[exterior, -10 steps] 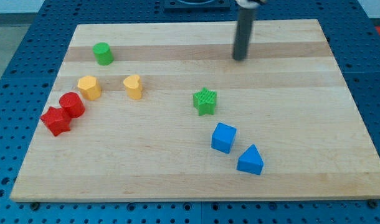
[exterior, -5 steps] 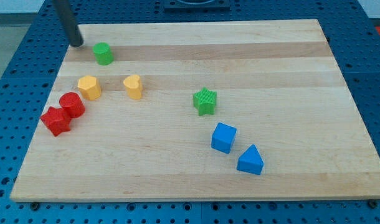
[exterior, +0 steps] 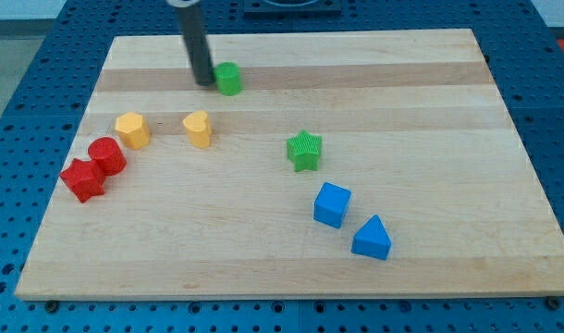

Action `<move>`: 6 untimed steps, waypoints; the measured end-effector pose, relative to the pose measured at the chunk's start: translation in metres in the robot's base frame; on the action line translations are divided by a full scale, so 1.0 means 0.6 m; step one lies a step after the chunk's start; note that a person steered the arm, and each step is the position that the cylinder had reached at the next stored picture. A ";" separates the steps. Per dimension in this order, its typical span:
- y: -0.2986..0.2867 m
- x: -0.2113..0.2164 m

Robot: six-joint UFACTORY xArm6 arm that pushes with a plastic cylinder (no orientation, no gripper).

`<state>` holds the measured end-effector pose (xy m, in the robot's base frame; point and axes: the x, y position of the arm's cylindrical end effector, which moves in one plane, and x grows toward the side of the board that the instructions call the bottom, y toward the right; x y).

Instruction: Move the green circle to the top left of the green star

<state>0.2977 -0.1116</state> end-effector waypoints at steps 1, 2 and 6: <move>0.047 -0.020; 0.127 -0.003; 0.246 0.083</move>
<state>0.3478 0.0360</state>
